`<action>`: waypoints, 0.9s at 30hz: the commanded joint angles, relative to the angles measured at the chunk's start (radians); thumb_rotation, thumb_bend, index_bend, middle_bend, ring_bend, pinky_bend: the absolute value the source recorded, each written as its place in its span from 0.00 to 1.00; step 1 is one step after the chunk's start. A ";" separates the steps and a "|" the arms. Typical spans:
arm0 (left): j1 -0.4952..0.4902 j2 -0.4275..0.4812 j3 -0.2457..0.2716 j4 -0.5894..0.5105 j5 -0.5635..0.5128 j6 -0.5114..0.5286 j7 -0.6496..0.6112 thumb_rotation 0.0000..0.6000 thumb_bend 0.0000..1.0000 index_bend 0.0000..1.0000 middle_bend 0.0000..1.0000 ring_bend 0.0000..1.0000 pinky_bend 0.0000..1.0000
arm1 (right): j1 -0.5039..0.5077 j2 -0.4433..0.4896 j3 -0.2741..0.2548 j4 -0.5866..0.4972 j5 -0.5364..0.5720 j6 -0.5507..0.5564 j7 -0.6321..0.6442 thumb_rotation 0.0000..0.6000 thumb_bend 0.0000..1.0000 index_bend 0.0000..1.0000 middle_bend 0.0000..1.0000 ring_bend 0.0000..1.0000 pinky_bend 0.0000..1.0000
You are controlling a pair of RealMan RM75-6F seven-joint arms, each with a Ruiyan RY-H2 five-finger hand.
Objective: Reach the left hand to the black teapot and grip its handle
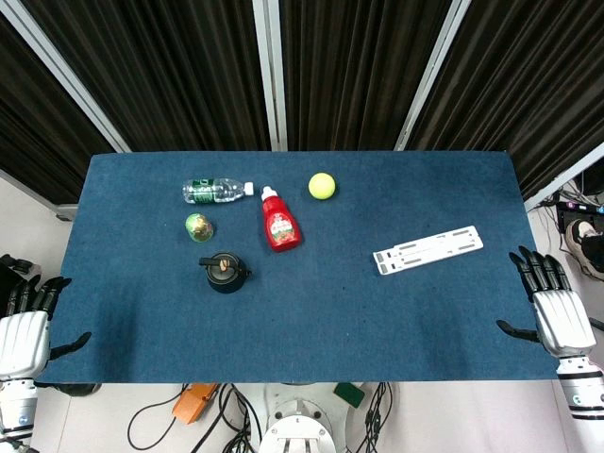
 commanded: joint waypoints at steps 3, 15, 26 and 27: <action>0.003 0.004 -0.007 -0.012 0.014 -0.001 0.009 1.00 0.08 0.17 0.14 0.02 0.00 | 0.004 0.010 -0.004 -0.009 -0.006 -0.003 0.001 1.00 0.08 0.00 0.00 0.00 0.00; -0.217 0.032 -0.125 -0.209 0.083 -0.222 0.086 1.00 0.08 0.17 0.14 0.04 0.00 | 0.028 -0.017 -0.033 0.016 -0.015 -0.072 -0.023 1.00 0.08 0.00 0.00 0.00 0.00; -0.492 -0.099 -0.250 -0.248 -0.182 -0.532 0.322 0.88 0.08 0.20 0.23 0.14 0.00 | 0.033 -0.019 -0.035 0.025 0.003 -0.088 -0.019 1.00 0.08 0.00 0.00 0.00 0.00; -0.510 -0.116 -0.252 -0.250 -0.213 -0.540 0.356 0.86 0.08 0.21 0.24 0.14 0.00 | 0.032 -0.020 -0.036 0.029 0.006 -0.088 -0.014 1.00 0.08 0.00 0.00 0.00 0.00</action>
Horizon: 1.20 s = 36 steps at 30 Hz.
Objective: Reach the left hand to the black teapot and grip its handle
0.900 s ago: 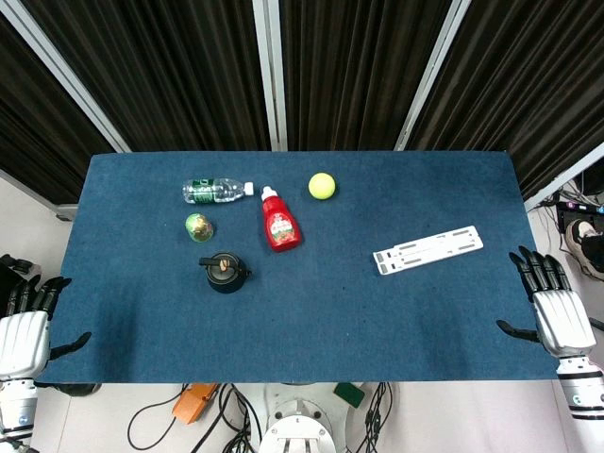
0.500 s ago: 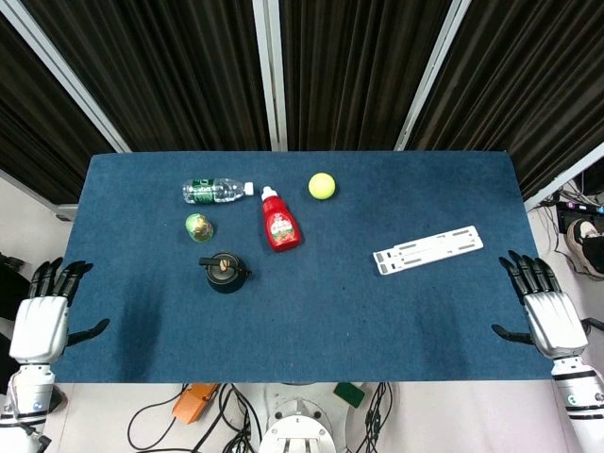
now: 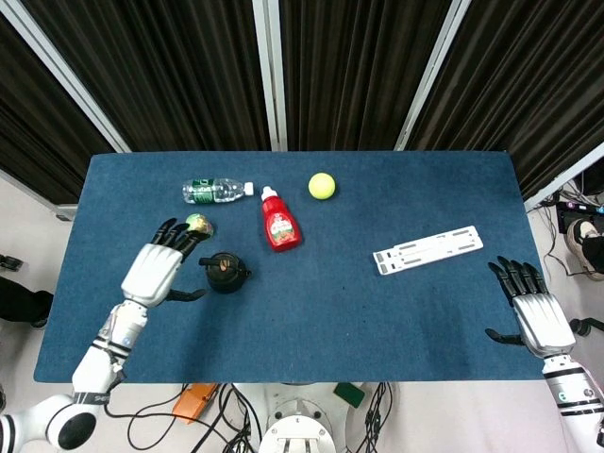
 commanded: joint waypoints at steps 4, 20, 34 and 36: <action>-0.128 -0.105 -0.033 -0.013 -0.206 -0.074 0.213 0.73 0.07 0.24 0.29 0.19 0.00 | -0.003 -0.003 -0.004 0.023 0.010 -0.005 0.025 1.00 0.08 0.00 0.00 0.00 0.00; -0.239 -0.212 0.008 0.034 -0.438 0.015 0.455 0.44 0.06 0.40 0.48 0.36 0.00 | 0.006 -0.020 -0.004 0.089 0.019 -0.025 0.095 1.00 0.08 0.00 0.00 0.00 0.00; -0.260 -0.227 0.051 0.055 -0.469 0.053 0.473 0.41 0.06 0.55 0.58 0.45 0.00 | 0.009 -0.026 -0.006 0.099 0.023 -0.032 0.102 1.00 0.08 0.00 0.00 0.00 0.00; -0.263 -0.229 0.057 0.059 -0.476 0.050 0.471 0.41 0.06 0.61 0.64 0.50 0.00 | 0.009 -0.026 -0.007 0.099 0.022 -0.032 0.102 1.00 0.08 0.00 0.00 0.00 0.00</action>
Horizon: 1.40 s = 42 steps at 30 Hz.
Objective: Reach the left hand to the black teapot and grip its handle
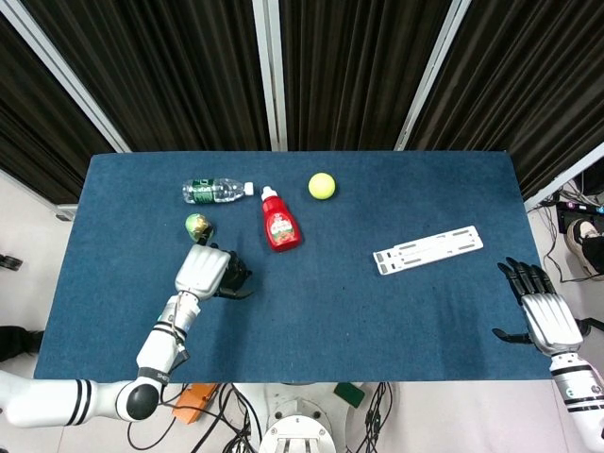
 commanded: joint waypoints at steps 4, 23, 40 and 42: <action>-0.006 0.000 0.012 0.009 -0.013 -0.012 -0.014 0.40 0.06 0.72 0.75 0.59 0.00 | -0.001 0.001 0.000 0.000 0.001 0.003 0.002 1.00 0.08 0.00 0.00 0.00 0.00; 0.008 0.022 0.011 0.065 0.022 -0.039 -0.174 0.02 0.05 1.00 1.00 0.95 0.00 | -0.007 0.006 0.003 -0.011 0.010 0.012 0.003 1.00 0.08 0.00 0.00 0.00 0.00; 0.050 0.029 -0.022 0.061 0.054 0.081 -0.204 0.24 0.19 1.00 1.00 0.99 0.25 | -0.020 0.006 0.001 -0.013 0.005 0.034 0.009 1.00 0.08 0.00 0.00 0.00 0.00; 0.052 0.028 -0.024 0.061 0.054 0.087 -0.202 0.28 0.22 1.00 1.00 0.99 0.29 | -0.022 0.006 0.001 -0.013 0.003 0.037 0.010 1.00 0.08 0.00 0.00 0.00 0.00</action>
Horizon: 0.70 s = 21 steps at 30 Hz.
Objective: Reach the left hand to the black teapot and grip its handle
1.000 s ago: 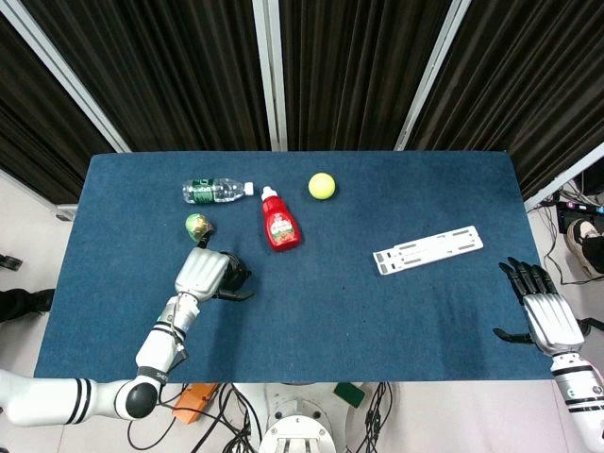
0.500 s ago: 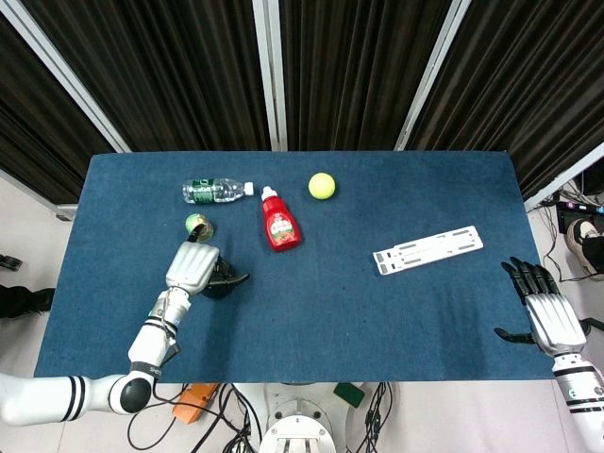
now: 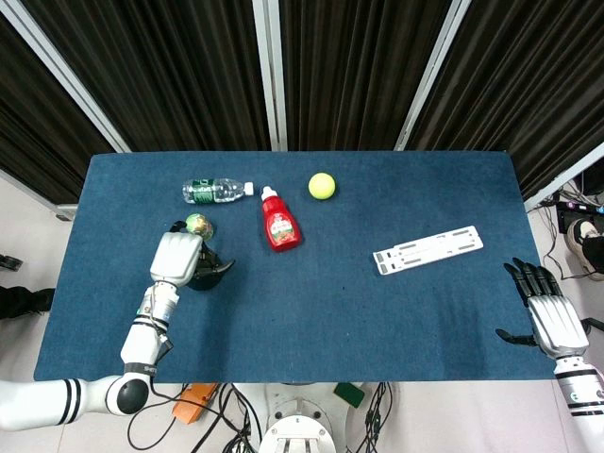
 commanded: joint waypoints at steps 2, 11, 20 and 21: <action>0.004 -0.002 -0.002 0.003 0.004 0.011 0.007 0.40 0.26 1.00 1.00 0.99 0.32 | -0.002 0.000 -0.001 0.000 -0.002 0.003 0.001 1.00 0.08 0.00 0.00 0.00 0.00; 0.019 -0.010 -0.006 0.015 0.014 0.036 0.006 0.64 0.36 1.00 1.00 1.00 0.43 | -0.004 -0.001 -0.002 -0.001 -0.002 0.003 -0.001 1.00 0.08 0.00 0.00 0.00 0.00; 0.027 -0.011 0.012 0.041 0.048 0.049 0.033 0.66 0.40 1.00 1.00 1.00 0.48 | -0.003 0.002 0.000 -0.012 -0.002 0.002 -0.013 1.00 0.08 0.00 0.00 0.00 0.00; 0.028 -0.012 0.016 0.046 0.053 0.052 0.041 0.66 0.41 1.00 1.00 1.00 0.48 | -0.003 0.003 0.000 -0.013 -0.001 0.002 -0.014 1.00 0.08 0.00 0.00 0.00 0.00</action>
